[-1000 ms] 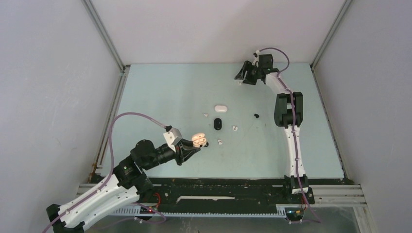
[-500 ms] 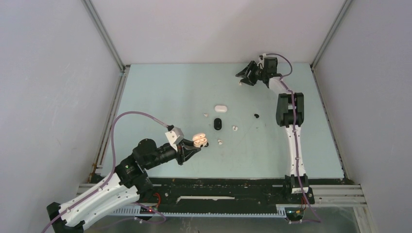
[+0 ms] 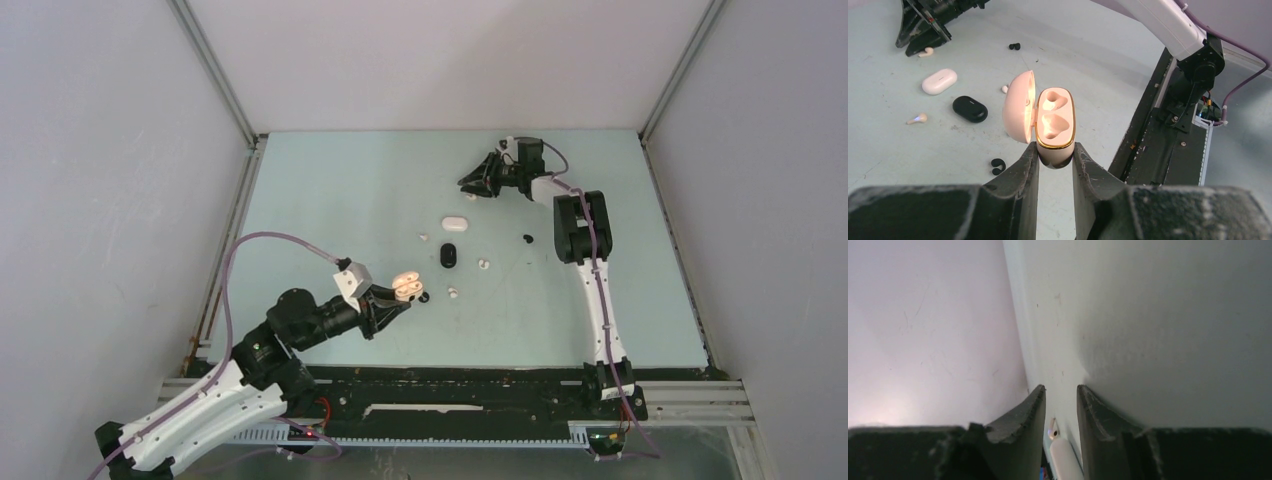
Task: Insert the wireless bluetooth earbuds into the charging case
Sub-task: Move the earbud to the center of the board.
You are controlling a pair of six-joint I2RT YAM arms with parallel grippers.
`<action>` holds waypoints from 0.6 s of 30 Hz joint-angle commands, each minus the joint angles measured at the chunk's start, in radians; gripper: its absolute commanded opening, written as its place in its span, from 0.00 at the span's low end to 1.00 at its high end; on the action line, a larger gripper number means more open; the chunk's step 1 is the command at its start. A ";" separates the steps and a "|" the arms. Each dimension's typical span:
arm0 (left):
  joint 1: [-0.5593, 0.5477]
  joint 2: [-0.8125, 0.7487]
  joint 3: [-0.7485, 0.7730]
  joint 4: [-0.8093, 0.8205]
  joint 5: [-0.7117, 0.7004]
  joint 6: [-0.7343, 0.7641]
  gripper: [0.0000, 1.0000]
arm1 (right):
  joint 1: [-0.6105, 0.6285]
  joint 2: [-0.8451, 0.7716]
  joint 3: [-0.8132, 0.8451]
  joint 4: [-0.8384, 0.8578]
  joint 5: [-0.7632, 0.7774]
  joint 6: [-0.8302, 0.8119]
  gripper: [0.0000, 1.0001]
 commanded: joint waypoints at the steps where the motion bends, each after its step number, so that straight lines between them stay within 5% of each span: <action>1: -0.004 -0.022 0.004 0.019 -0.009 -0.005 0.06 | 0.026 -0.022 -0.084 -0.008 -0.100 -0.008 0.31; 7: -0.003 -0.041 0.008 0.018 0.010 -0.004 0.06 | 0.036 -0.122 -0.177 -0.205 -0.098 -0.218 0.27; 13: -0.003 -0.061 0.008 0.024 0.028 -0.004 0.06 | 0.060 -0.217 -0.154 -0.591 0.064 -0.630 0.27; 18: -0.003 -0.071 0.013 0.025 0.047 -0.010 0.07 | 0.080 -0.284 -0.190 -0.741 0.192 -0.810 0.27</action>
